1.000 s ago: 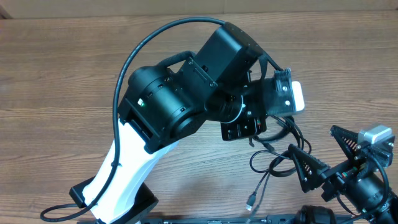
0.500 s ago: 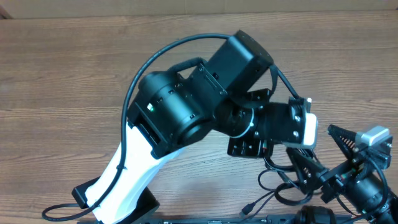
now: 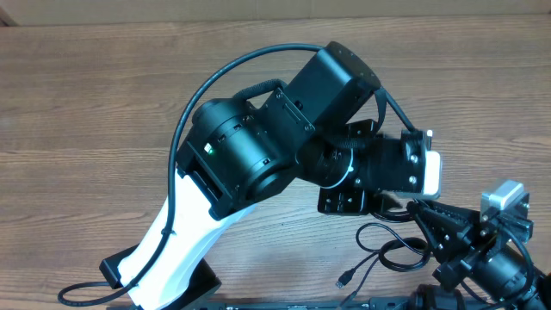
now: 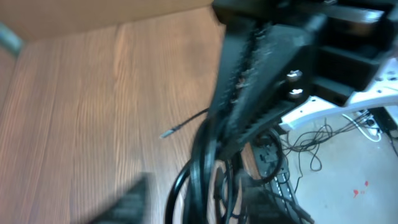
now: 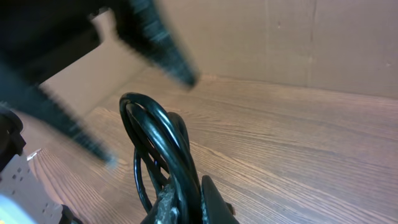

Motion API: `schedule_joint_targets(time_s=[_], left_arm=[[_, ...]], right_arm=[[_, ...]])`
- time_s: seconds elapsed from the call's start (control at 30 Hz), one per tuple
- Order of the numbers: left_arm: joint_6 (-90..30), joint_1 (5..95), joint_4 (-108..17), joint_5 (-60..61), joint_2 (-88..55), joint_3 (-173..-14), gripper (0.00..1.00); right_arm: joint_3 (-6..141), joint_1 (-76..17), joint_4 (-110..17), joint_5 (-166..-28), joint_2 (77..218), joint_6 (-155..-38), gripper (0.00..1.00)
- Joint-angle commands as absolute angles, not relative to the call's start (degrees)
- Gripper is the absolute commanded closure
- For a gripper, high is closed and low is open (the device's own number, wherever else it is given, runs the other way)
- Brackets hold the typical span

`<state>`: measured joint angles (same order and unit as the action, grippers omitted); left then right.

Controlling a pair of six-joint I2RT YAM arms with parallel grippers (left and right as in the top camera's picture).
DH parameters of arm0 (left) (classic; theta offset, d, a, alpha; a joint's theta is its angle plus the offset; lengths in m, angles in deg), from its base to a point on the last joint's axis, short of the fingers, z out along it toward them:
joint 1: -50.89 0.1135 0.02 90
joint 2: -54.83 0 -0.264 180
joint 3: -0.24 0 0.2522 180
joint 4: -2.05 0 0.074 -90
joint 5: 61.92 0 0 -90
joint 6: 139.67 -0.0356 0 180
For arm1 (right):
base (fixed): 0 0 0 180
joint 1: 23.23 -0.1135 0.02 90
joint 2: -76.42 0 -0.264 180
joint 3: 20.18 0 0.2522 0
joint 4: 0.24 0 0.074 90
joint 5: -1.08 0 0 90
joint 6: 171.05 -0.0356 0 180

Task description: Untangle cables

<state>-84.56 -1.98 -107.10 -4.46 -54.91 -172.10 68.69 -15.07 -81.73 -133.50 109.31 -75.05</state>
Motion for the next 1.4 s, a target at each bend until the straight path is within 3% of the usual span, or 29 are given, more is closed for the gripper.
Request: schedule_joint_targets(time_s=[0.0,0.13,0.23,0.4,0.57,0.73,0.77,0.83,0.87,1.07,1.23,1.37], left_arm=[[-62.4,-1.3,-105.5,8.8,-54.6,-172.3,0.00],[-42.8,2.8,-106.1,14.0,-54.6,-172.3,0.00],[-38.6,5.1,-105.8,12.0,-54.6,-172.3,0.00],[-36.0,9.5,-105.1,4.2,-54.6,-172.3,0.00],[-28.7,15.3,-101.4,-11.1,-54.6,-172.2,0.01],[-19.1,15.9,-98.1,-13.5,-54.6,-172.2,0.00],[-16.4,15.9,-96.9,-12.9,-54.7,-172.2,0.06],[-12.2,15.9,-95.6,-10.1,-54.8,-172.2,0.45],[-8.4,15.9,-95.3,-8.1,-54.8,-172.2,0.48],[2.7,15.6,-90.9,-4.6,-56.9,-172.2,0.37],[8.6,15.5,-88.6,-4.6,-57.4,-172.2,0.32],[10.8,15.4,-88.6,-5.5,-57.4,-172.2,0.20]], right_arm=[[69.7,-14.8,-80.2,-126.2,109.3,-83.0,0.96],[69.7,-14.8,-74.2,-114.0,109.7,-99.5,0.96],[69.7,-14.8,-69.8,-114.2,111.9,-104.4,0.96],[69.7,-14.8,-60.8,-123.5,120.9,-107.8,0.96],[69.7,-14.9,-48.8,-134.2,132.7,-116.2,0.96],[69.7,-16.0,-41.4,-137.1,136.7,-121.8,0.96],[69.7,-17.0,-39.7,-137.0,136.5,-123.3,0.96],[69.7,-17.9,-38.2,-137.1,136.2,-129.6,0.96],[69.7,-18.6,-36.6,-137.1,136.1,-133.5,0.96],[69.7,-23.2,-29.1,-131.4,136.2,-146.7,0.96],[69.7,-24.6,-29.5,-130.0,136.2,-147.5,0.96],[69.7,-25.8,-29.9,-128.8,136.2,-146.3,0.96]])
